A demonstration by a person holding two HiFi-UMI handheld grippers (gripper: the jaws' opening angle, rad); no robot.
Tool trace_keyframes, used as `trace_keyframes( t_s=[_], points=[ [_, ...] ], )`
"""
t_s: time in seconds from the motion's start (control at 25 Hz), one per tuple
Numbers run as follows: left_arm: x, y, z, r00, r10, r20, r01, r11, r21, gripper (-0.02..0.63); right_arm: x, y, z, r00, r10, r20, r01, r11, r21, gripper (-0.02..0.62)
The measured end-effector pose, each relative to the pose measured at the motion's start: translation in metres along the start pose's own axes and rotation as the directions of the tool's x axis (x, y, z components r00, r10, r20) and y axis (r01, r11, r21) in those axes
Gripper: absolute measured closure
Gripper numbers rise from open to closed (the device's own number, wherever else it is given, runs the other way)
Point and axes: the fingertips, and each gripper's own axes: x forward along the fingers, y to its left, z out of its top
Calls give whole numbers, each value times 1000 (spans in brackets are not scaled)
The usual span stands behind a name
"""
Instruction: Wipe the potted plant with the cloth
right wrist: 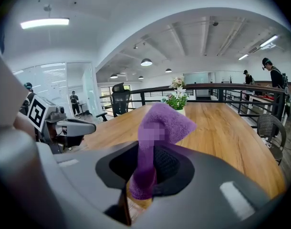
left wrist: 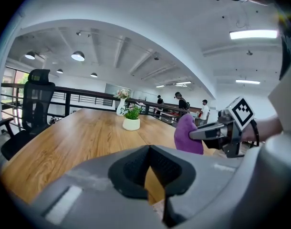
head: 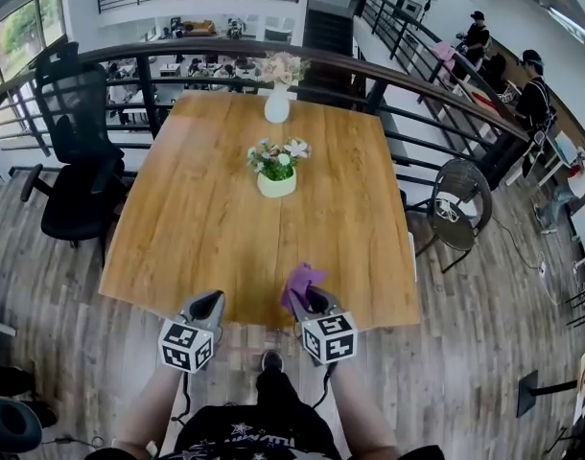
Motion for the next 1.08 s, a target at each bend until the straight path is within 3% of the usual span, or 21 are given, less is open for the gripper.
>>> trace_keyframes(
  t_s=[0.44, 0.68, 1.08],
  points=[
    [-68, -25, -15, 999, -31, 17, 30, 999, 45, 604, -54, 54, -24, 998, -58, 35, 58, 998, 13, 515],
    [-99, -39, -40, 999, -44, -16, 44, 998, 34, 604, -84, 85, -47, 997, -75, 21, 75, 997, 21, 515],
    [-134, -57, -62, 996, -88, -6, 88, 994, 62, 604, -117, 112, -78, 994, -111, 13, 111, 993, 32, 515]
  ],
)
